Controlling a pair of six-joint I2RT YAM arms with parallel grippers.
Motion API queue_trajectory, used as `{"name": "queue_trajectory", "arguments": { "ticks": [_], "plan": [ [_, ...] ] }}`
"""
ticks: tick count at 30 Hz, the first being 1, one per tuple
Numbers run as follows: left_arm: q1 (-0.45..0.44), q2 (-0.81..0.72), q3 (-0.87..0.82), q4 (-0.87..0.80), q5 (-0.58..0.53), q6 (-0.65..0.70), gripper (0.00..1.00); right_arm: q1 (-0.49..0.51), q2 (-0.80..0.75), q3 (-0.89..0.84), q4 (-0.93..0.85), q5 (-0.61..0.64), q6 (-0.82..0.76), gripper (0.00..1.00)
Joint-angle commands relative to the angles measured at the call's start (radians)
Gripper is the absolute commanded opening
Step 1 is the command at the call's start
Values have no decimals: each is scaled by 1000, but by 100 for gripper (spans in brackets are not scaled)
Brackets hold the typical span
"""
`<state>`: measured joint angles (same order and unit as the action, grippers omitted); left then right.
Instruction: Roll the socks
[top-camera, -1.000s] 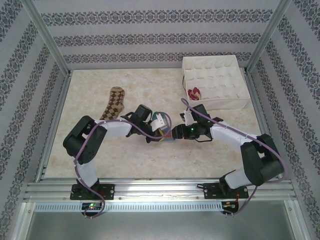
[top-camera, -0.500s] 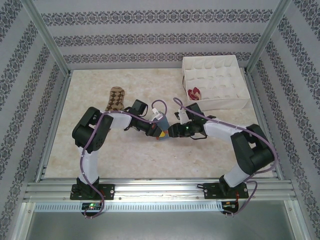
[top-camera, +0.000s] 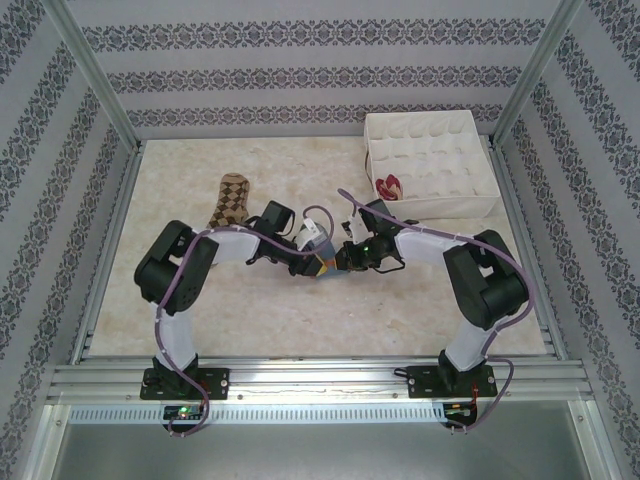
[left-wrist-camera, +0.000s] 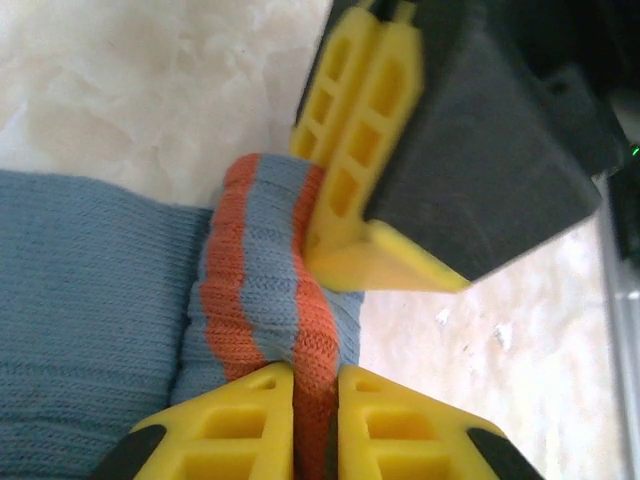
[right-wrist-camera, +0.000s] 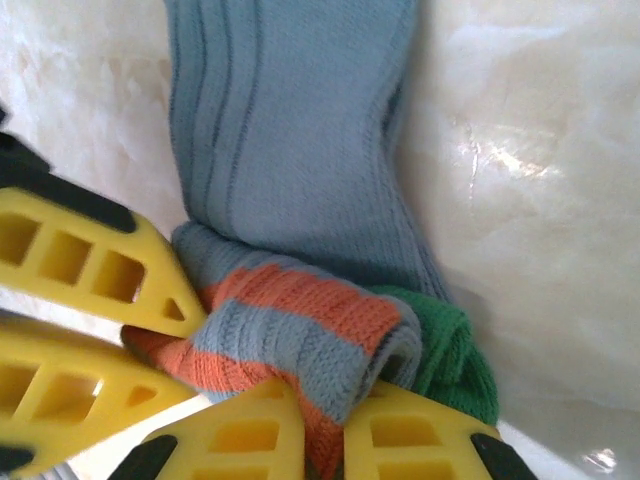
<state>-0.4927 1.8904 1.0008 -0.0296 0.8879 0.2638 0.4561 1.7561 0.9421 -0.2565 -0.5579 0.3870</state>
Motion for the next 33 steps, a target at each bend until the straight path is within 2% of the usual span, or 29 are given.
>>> {"name": "queue_trajectory", "arguments": {
  "ticks": [1, 5, 7, 11, 16, 23, 26, 31, 33],
  "plan": [
    [-45, -101, -104, 67, -139, 161, 24, -11, 65, 0, -94, 67, 36, 11],
    [-79, -241, -259, 318, -256, 219, 35, -7, 78, 10, -109, 57, 43, 10],
    [-116, -308, -333, 420, -340, 292, 39, -8, 80, 14, -117, 58, 44, 10],
    [-220, -368, -393, 460, -556, 465, 44, -8, 82, 18, -129, 56, 36, 10],
    [-308, -344, -409, 502, -731, 589, 49, -7, 88, 23, -139, 51, 29, 10],
    [-356, -185, -329, 498, -900, 631, 52, -7, 92, 19, -142, 39, 30, 9],
    [-363, -136, -303, 482, -902, 612, 43, -8, 89, 18, -149, 34, 26, 9],
    [-364, -135, -224, 297, -809, 533, 2, -10, 56, -2, -161, 26, 29, 15],
    [-362, -142, -206, 244, -780, 490, 0, -13, 25, -33, -148, 17, 41, 23]
  ]
}}
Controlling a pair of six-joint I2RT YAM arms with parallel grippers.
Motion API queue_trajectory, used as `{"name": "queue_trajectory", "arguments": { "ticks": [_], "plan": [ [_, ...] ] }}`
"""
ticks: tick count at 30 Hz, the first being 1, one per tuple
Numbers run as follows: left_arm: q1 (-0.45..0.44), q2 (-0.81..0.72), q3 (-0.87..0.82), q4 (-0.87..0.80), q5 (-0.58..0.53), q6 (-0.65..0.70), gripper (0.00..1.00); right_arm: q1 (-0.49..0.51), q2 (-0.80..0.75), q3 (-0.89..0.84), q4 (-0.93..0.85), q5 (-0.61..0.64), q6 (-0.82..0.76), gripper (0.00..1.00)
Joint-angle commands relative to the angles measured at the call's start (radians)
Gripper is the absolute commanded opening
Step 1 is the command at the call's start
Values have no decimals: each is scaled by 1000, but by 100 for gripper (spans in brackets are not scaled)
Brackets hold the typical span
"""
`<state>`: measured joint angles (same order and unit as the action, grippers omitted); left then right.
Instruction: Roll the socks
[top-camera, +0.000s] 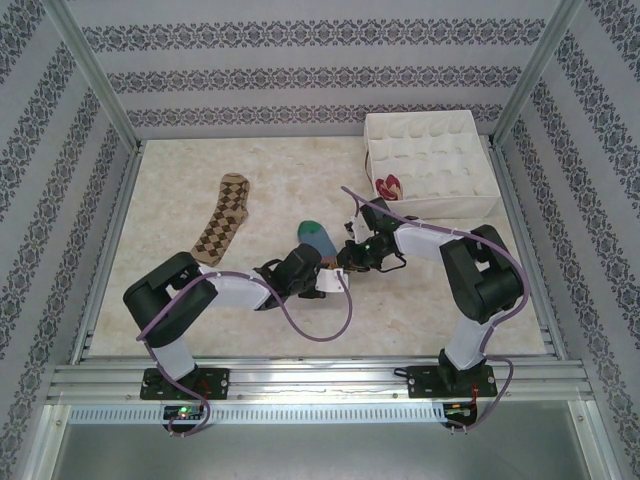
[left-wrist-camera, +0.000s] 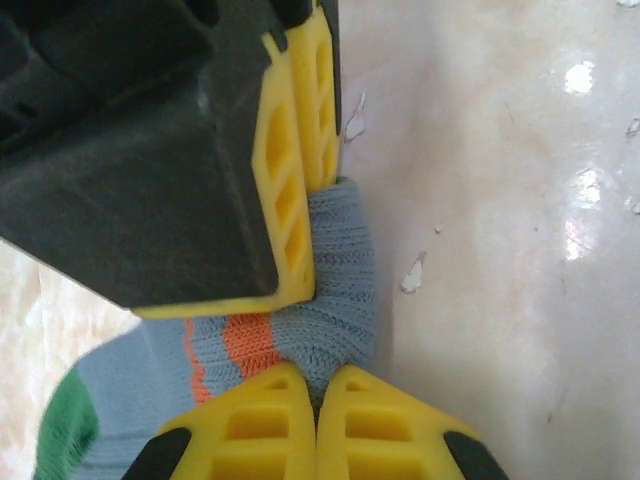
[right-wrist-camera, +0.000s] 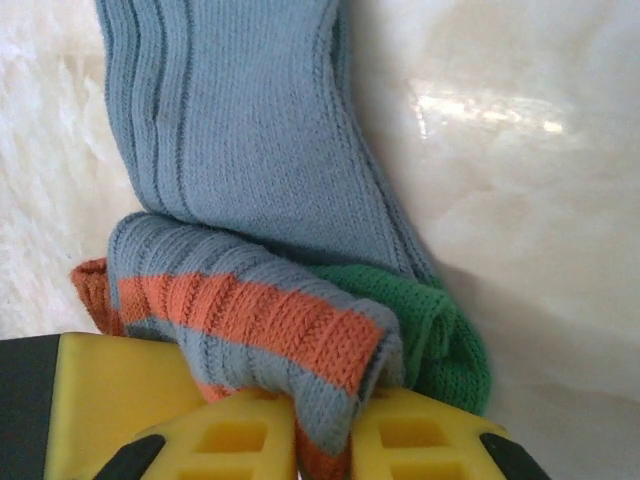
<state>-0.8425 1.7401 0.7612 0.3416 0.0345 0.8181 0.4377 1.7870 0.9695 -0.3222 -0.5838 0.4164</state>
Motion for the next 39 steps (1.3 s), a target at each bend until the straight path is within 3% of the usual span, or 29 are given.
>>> {"name": "queue_trajectory", "arguments": {
  "ticks": [1, 4, 7, 17, 24, 30, 35, 39],
  "plan": [
    [-11, 5, 38, -145, 96, -90, 0, 4, -31, -80, -67, 35, 17, 29],
    [21, -1, 54, -217, 224, -197, 0, -2, -119, -145, -16, 22, 37, 48],
    [56, -8, 37, -228, 365, -329, 0, -6, -211, -190, 12, 42, 27, 53],
    [203, 34, -33, -116, 697, -693, 0, -7, -322, -191, 98, 68, -77, 54],
    [298, 122, -79, 132, 852, -956, 0, 9, -234, -150, 177, 20, -130, 54],
    [351, 205, -125, 409, 905, -1189, 0, 41, -152, -118, 211, -7, -154, 54],
    [362, 236, -120, 433, 907, -1214, 0, 54, -106, -114, 220, -13, -164, 50],
    [362, 213, -117, 374, 884, -1163, 0, 67, -70, -101, 191, 5, -163, 28]
  ]
}}
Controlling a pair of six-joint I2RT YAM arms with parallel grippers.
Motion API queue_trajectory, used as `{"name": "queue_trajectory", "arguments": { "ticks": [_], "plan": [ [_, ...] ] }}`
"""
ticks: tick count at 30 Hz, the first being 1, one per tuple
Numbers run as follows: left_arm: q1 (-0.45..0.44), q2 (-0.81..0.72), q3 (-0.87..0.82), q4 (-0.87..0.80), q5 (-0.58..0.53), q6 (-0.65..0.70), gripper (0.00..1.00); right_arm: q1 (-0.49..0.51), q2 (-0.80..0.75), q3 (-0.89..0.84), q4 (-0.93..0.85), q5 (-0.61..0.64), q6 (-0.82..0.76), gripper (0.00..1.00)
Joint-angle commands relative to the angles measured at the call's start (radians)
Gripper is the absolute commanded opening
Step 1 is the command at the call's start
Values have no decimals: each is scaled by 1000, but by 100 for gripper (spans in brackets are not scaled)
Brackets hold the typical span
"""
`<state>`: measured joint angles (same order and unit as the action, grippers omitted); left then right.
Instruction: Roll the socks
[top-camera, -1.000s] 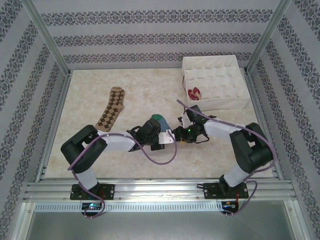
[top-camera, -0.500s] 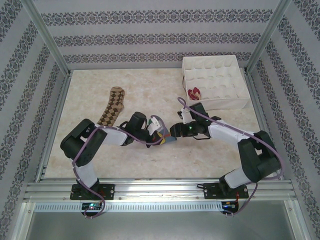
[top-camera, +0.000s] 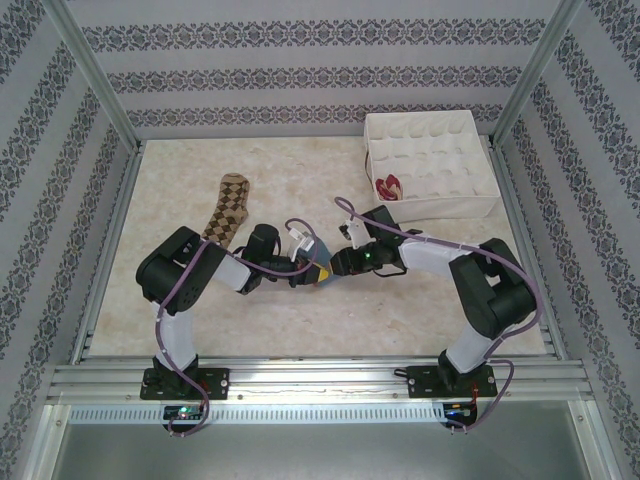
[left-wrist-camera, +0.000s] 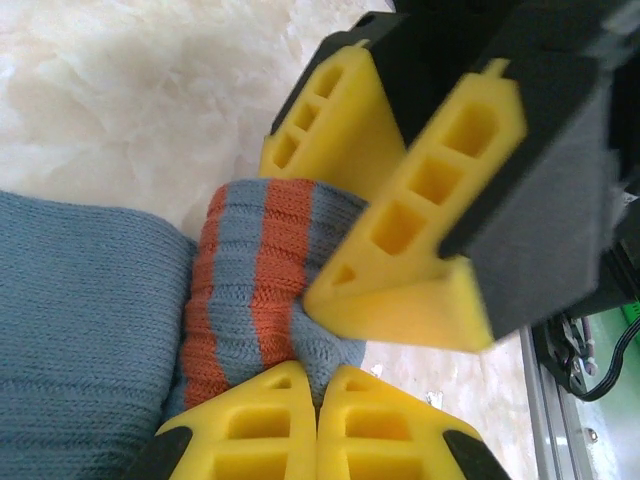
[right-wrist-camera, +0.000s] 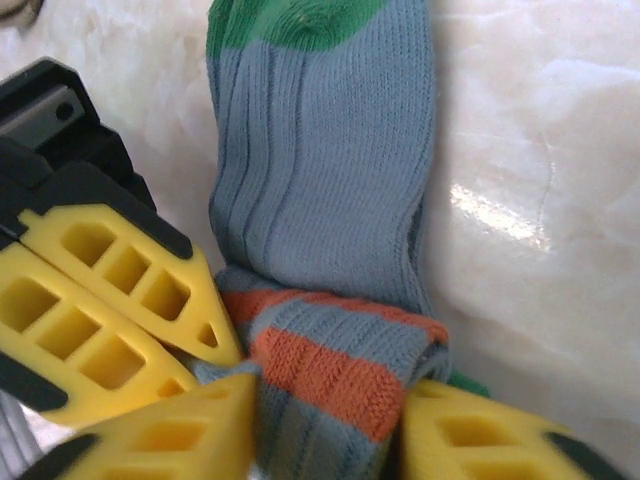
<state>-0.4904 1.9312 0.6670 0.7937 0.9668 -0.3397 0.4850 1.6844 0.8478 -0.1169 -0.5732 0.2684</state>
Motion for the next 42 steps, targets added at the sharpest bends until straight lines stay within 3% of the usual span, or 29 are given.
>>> {"name": "queue_trajectory", "arguments": {
  "ticks": [1, 4, 11, 16, 21, 24, 31, 38, 42],
  "plan": [
    [9, 8, -21, -101, -55, 19, 1, 23, 38, 25, -31, 12, -11, 23],
    [6, -52, -15, -182, -87, 113, 15, 26, 44, 22, -63, 56, 15, 16],
    [-42, -311, -50, -374, -267, 483, 32, 24, 53, 26, -132, 93, 67, 11],
    [-133, -463, -125, -360, -484, 743, 43, 27, 83, 49, -160, 81, 91, 11],
    [-276, -467, -121, -386, -752, 962, 51, 30, 97, 69, -175, 66, 110, 11],
    [-307, -419, -121, -316, -830, 997, 56, 32, 101, 80, -186, 59, 116, 11],
    [-319, -276, -51, -299, -868, 985, 57, 34, 107, 86, -200, 41, 123, 10],
    [-323, -237, -15, -346, -837, 932, 42, 38, 104, 81, -211, 44, 119, 12],
    [-324, -242, -6, -378, -861, 925, 45, 38, 116, 80, -214, 53, 135, 12]
  ]
}}
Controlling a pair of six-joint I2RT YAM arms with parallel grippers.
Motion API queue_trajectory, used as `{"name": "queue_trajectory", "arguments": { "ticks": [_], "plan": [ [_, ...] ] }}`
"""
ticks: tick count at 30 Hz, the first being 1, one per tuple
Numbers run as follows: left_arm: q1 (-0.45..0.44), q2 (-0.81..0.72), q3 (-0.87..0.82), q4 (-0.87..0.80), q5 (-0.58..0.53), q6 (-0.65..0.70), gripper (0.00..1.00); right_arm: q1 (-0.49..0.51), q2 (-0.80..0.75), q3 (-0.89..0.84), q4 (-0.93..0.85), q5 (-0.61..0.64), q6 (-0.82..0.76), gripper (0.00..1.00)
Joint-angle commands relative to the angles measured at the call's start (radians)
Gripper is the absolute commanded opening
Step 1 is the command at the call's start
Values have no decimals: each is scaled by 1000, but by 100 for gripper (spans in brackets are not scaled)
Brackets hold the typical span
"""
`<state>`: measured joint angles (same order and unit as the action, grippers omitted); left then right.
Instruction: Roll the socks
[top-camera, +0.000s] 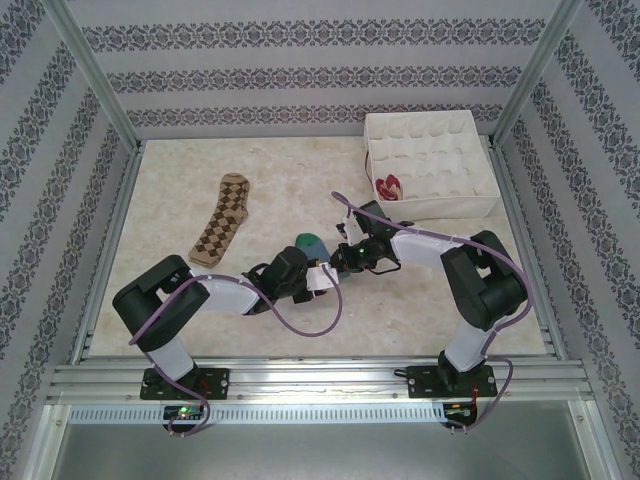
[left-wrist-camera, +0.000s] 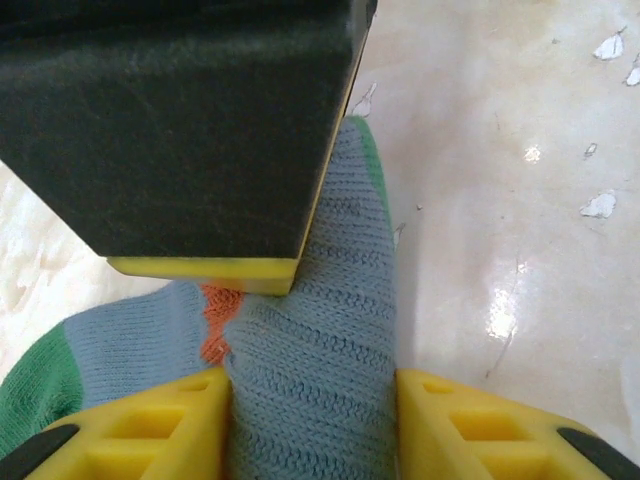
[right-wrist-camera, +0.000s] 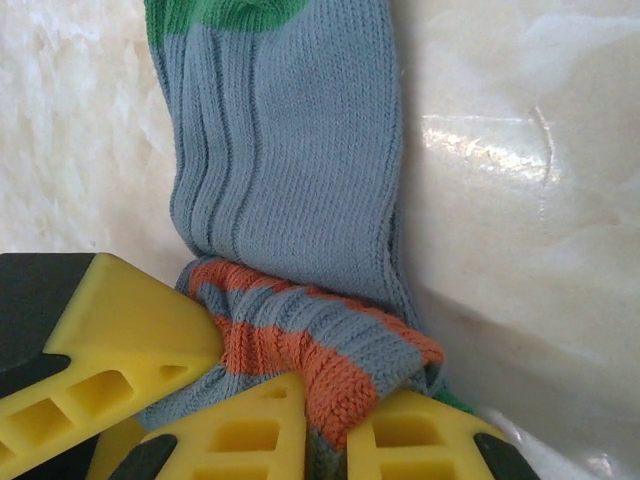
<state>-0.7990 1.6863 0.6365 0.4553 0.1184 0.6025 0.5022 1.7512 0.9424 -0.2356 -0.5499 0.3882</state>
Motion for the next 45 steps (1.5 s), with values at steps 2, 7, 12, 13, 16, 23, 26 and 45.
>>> {"name": "queue_trajectory", "arguments": {
  "ticks": [2, 7, 12, 13, 16, 23, 26, 45],
  "plan": [
    [-17, -2, 27, -58, -5, -8, 40, 21, 55, -13, -94, 28, 23, 12],
    [-14, 3, 46, -108, 57, -18, 0, 22, 32, -25, -64, 5, 12, 32],
    [43, -10, -12, 7, 297, -157, 0, -2, -74, -63, -37, 11, -39, 53],
    [58, -4, -16, 21, 353, -198, 0, -14, -100, -77, -26, 12, -46, 53],
    [92, 15, -8, 28, 460, -296, 0, -39, -170, -99, -10, 11, -82, 54],
    [184, 83, 19, 29, 661, -516, 0, -45, -217, -127, 40, -6, -133, 55],
    [207, 115, 28, 22, 693, -565, 0, -44, -208, -147, 79, -16, -122, 56],
    [288, 263, 85, 31, 786, -736, 0, -15, -112, -173, 175, -67, -92, 33]
  ]
}}
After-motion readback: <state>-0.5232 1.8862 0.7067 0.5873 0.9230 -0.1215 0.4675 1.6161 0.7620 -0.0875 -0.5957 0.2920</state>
